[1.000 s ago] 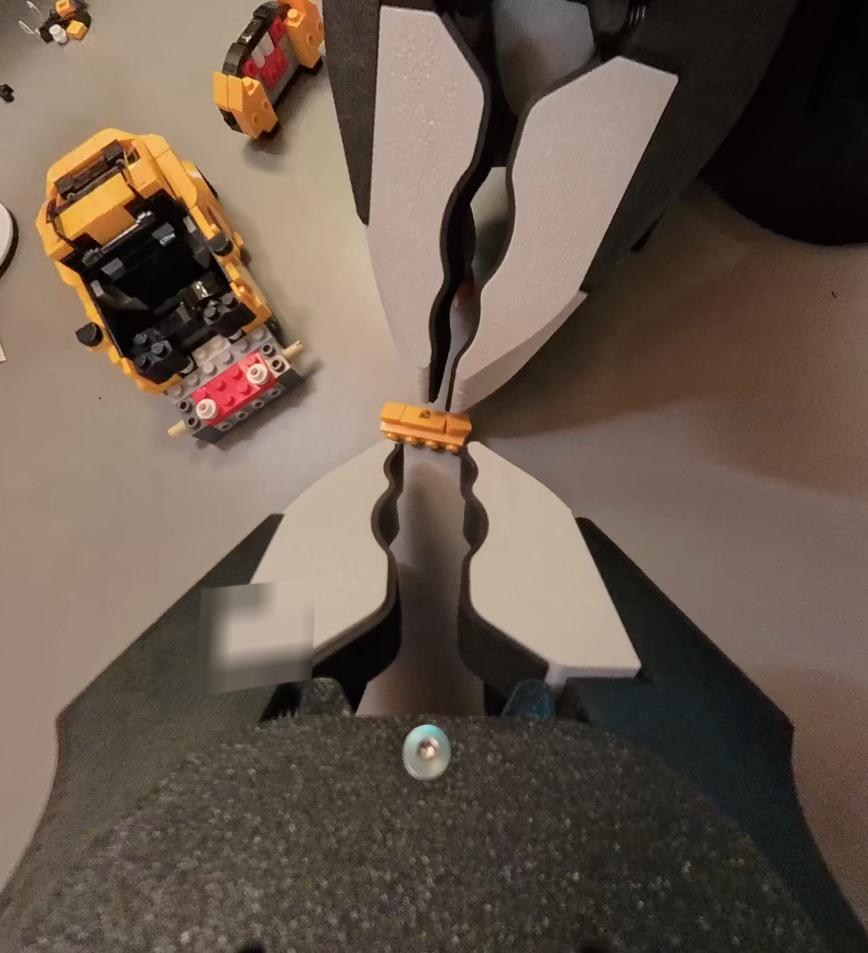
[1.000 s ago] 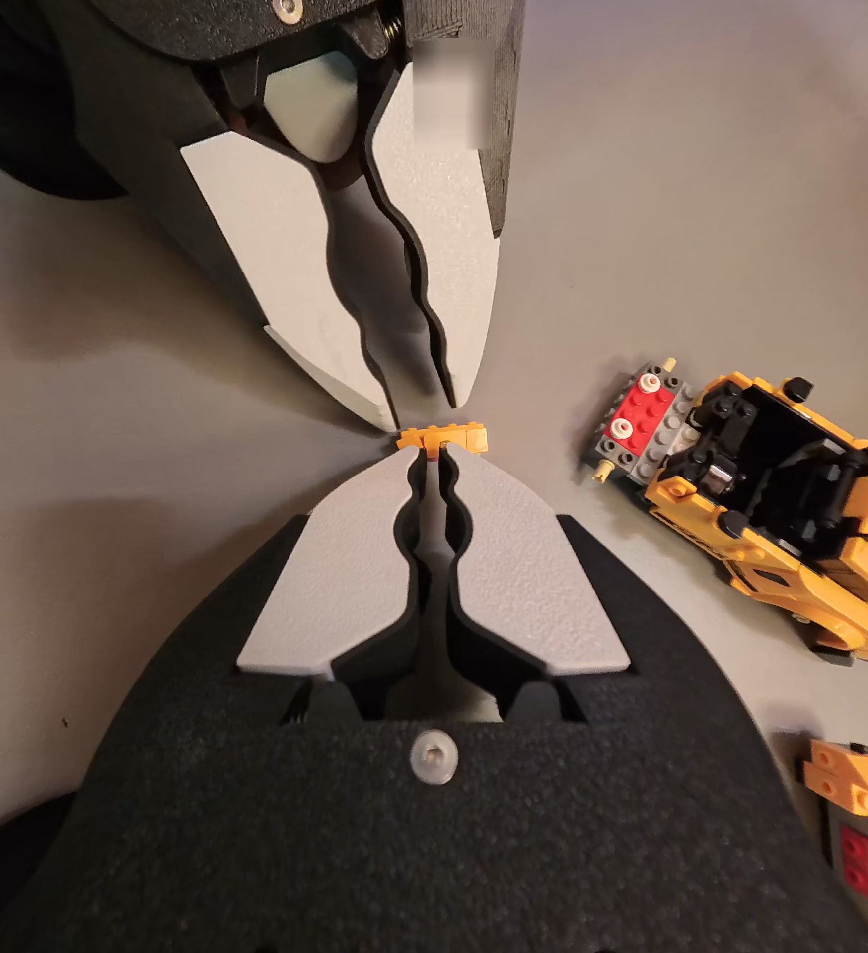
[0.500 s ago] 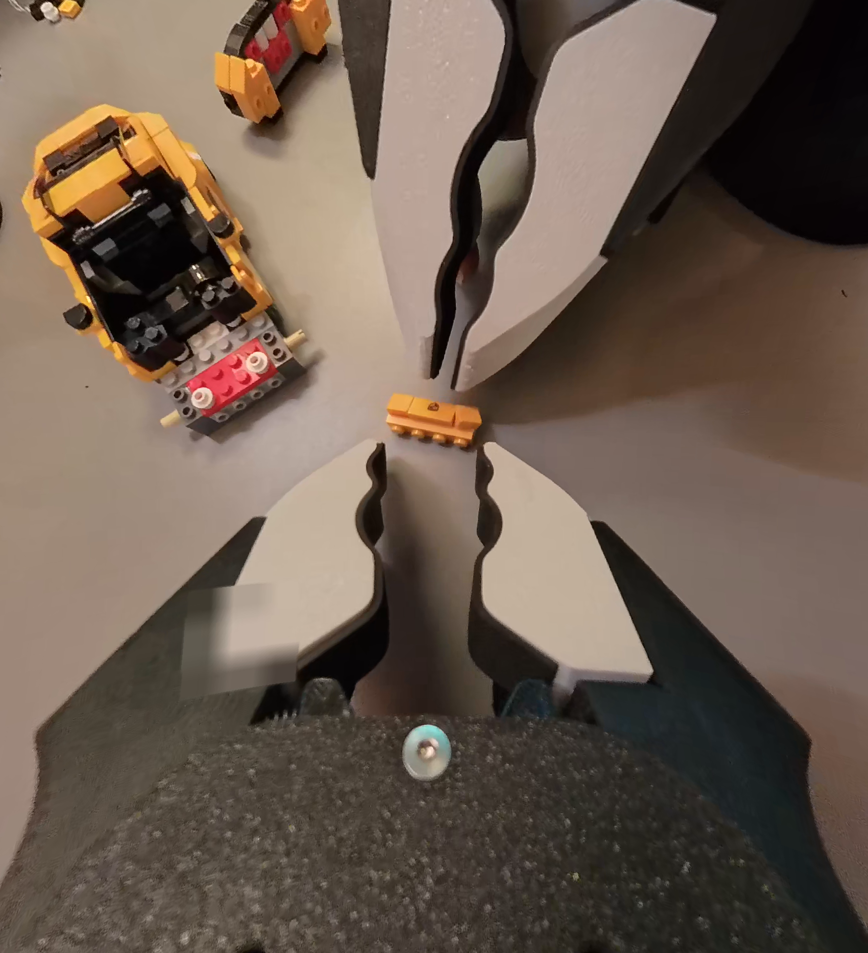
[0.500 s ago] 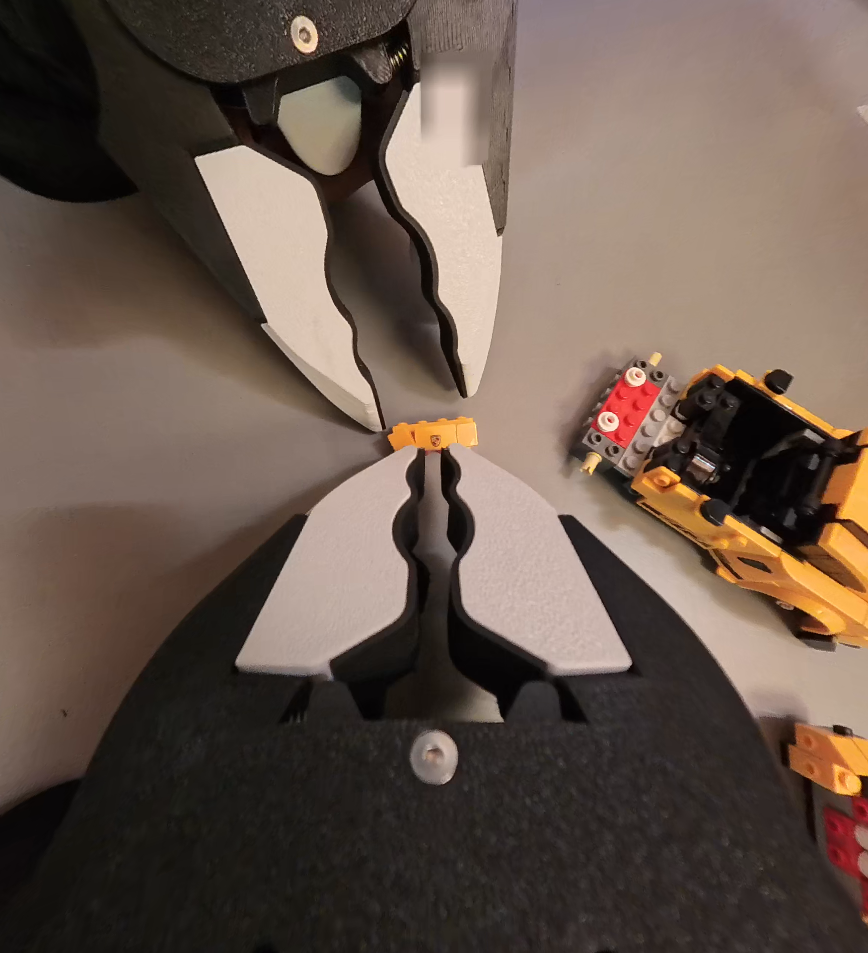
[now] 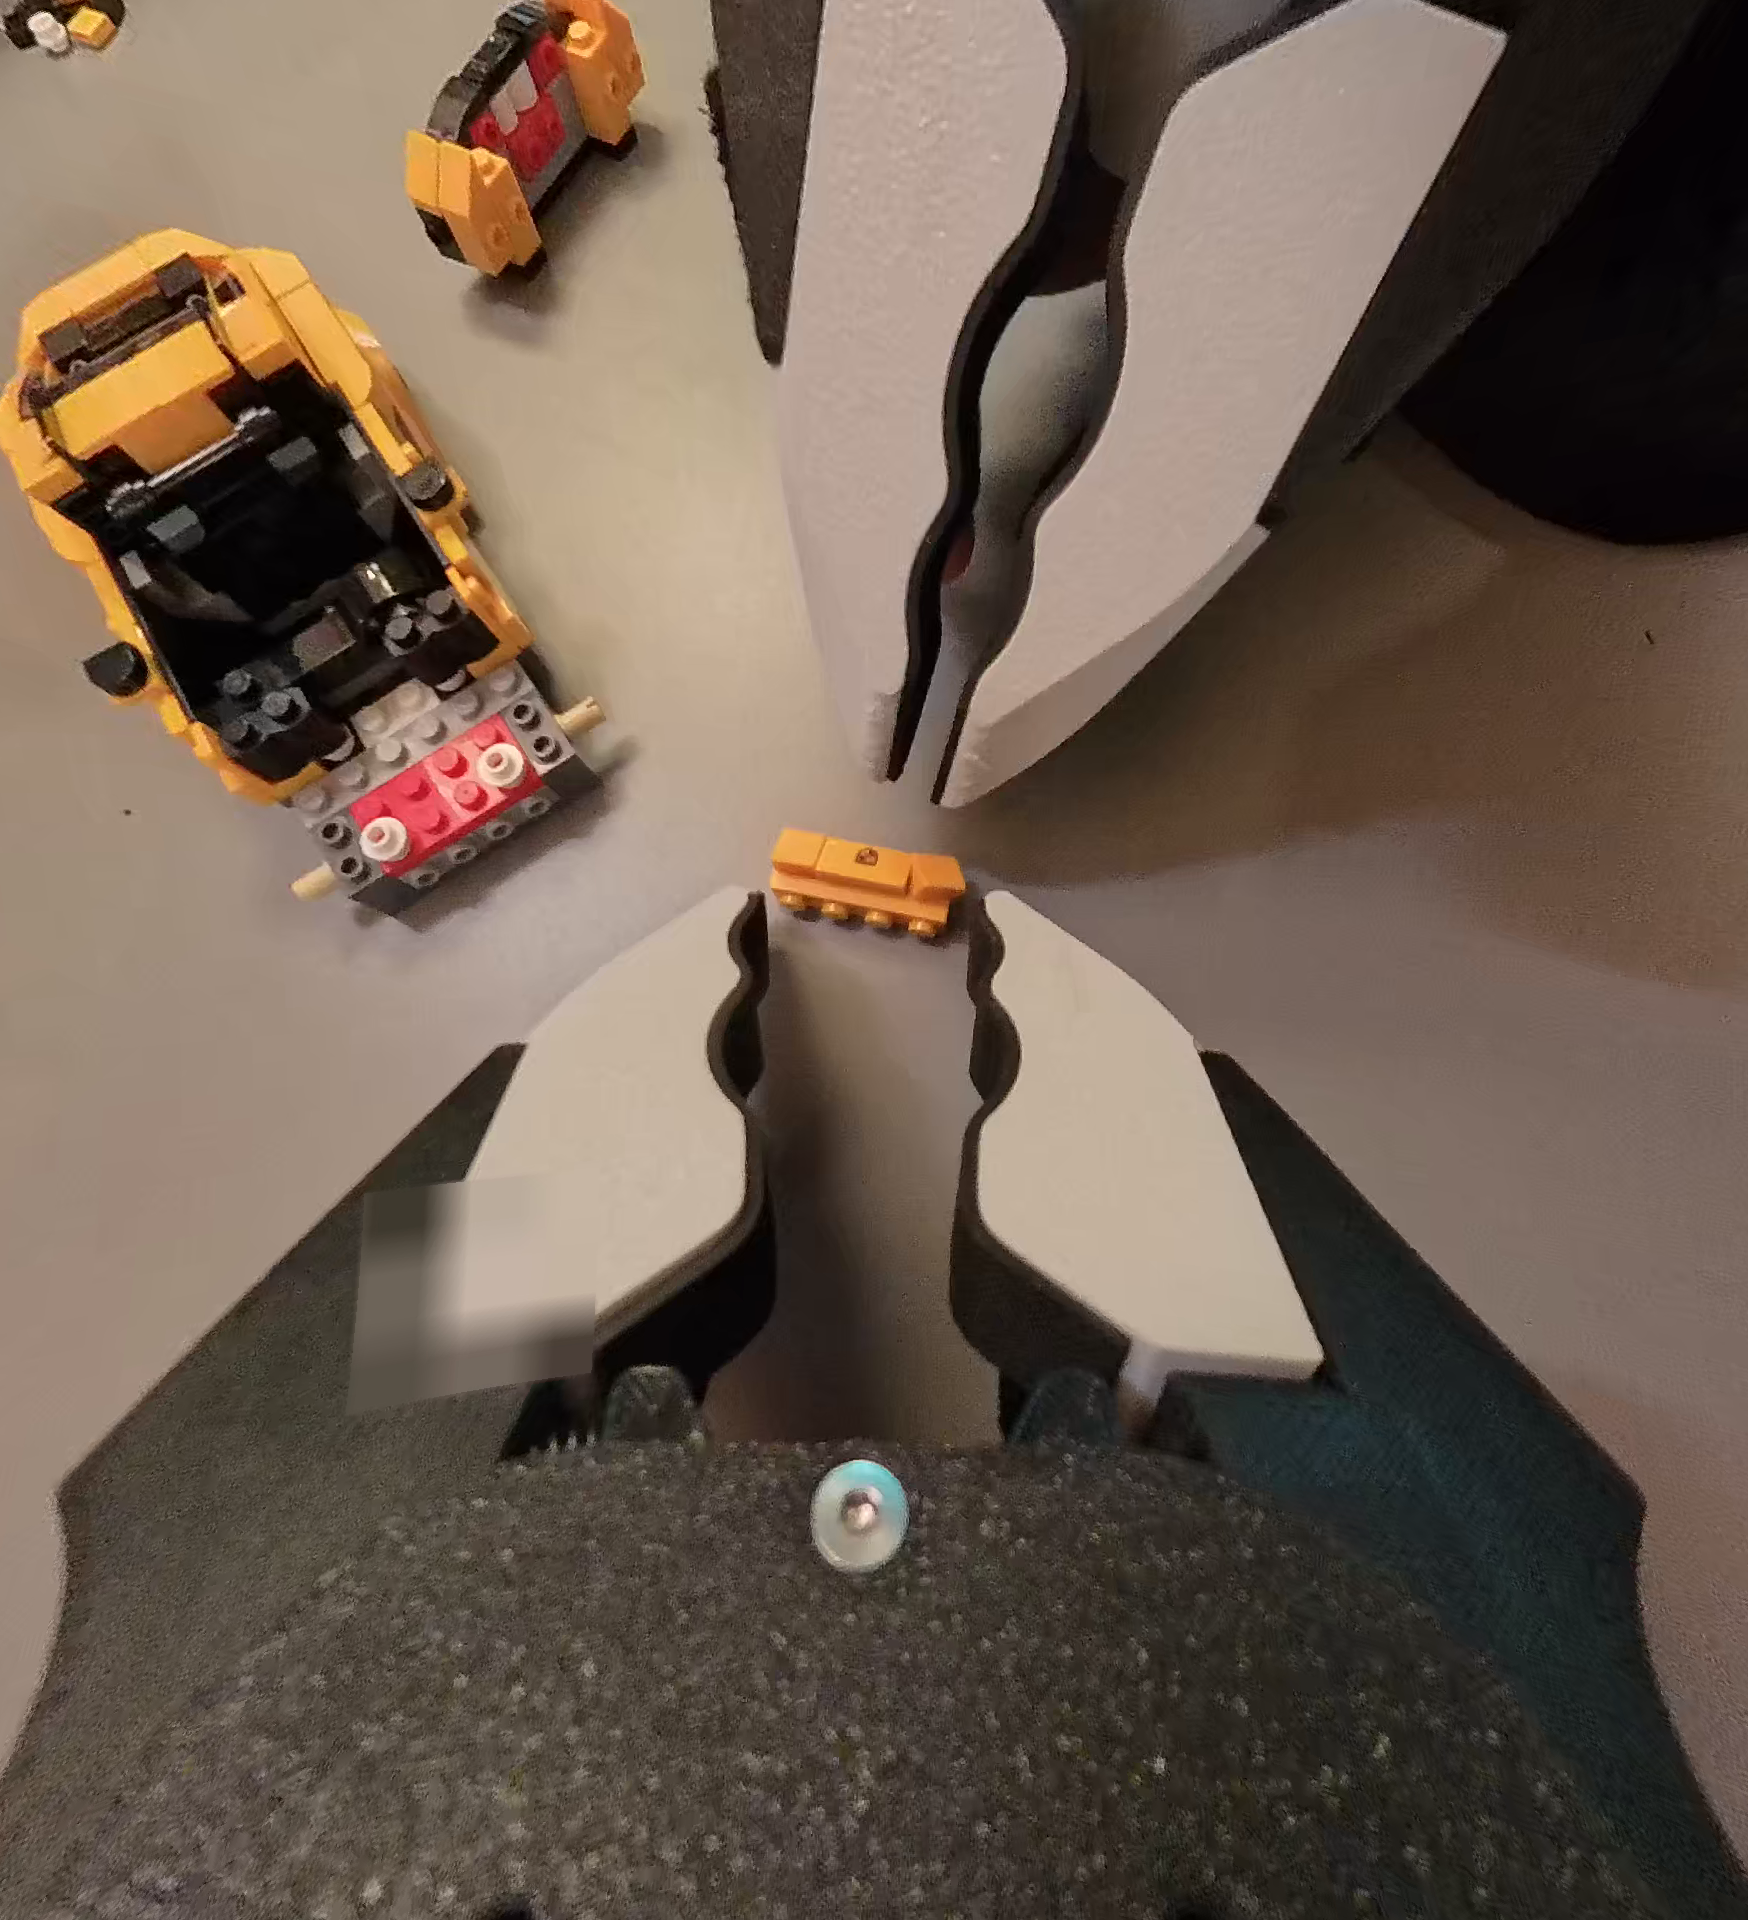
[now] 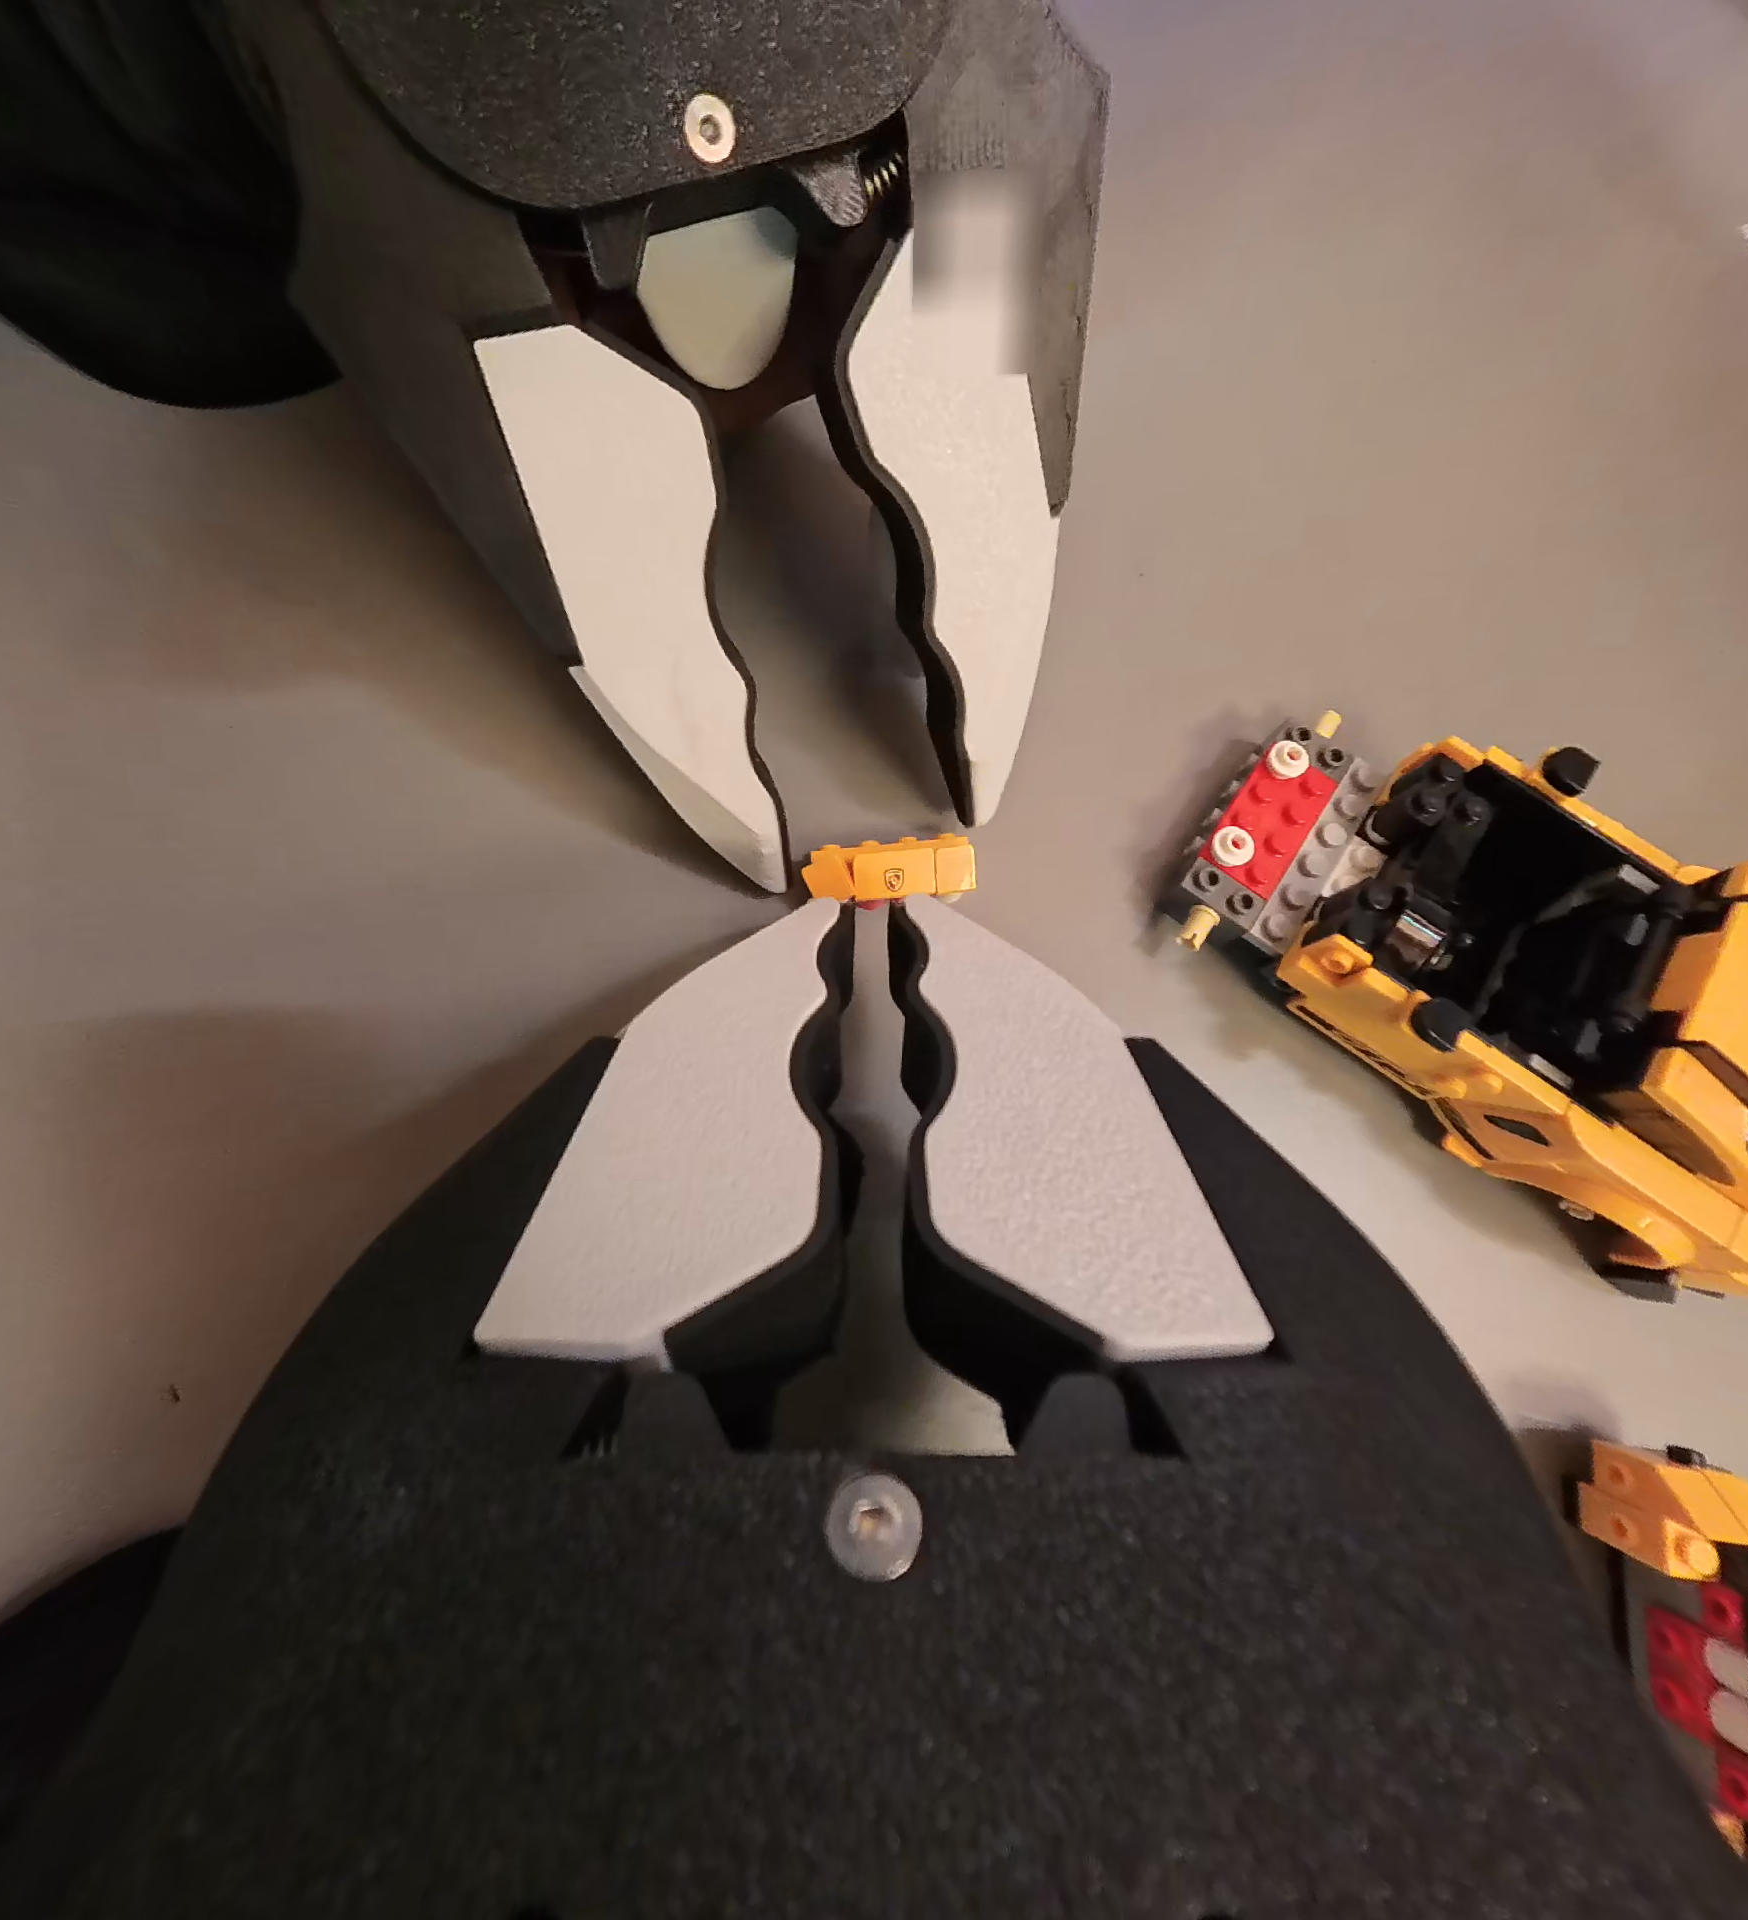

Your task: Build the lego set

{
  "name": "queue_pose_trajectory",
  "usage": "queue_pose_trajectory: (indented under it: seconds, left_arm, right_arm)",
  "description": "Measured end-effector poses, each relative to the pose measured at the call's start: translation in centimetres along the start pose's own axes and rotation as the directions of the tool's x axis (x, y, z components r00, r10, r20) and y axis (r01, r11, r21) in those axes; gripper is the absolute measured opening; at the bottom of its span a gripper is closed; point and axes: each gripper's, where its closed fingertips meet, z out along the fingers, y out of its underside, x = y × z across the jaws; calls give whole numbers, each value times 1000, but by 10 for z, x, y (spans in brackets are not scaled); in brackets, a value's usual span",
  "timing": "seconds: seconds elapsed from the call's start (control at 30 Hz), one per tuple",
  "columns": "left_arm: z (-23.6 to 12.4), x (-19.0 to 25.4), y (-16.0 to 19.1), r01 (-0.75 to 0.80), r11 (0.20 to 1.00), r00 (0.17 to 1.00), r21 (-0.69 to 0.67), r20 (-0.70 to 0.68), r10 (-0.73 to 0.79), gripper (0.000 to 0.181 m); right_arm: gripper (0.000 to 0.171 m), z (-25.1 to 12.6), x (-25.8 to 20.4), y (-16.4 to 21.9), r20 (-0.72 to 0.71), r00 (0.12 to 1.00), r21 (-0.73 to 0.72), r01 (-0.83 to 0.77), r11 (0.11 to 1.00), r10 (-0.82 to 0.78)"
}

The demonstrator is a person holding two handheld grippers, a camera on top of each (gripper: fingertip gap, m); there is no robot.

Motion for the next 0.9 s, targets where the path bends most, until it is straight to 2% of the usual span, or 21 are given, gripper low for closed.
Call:
queue_pose_trajectory:
  seconds: [0.73, 0.9]
  left_arm:
    - [-5, 14, 1, -15, 1000, 998, -7, -65, 15, 27]
    - [-12, 12, -4, 0, 1000, 998, 28, -63, 2, 26]
  right_arm:
    - [7, -6, 5, 0, -37, 999, 3, -32, 999, 32]
    - [7, -9, 6, 0, -49, 998, 4, -49, 999, 49]
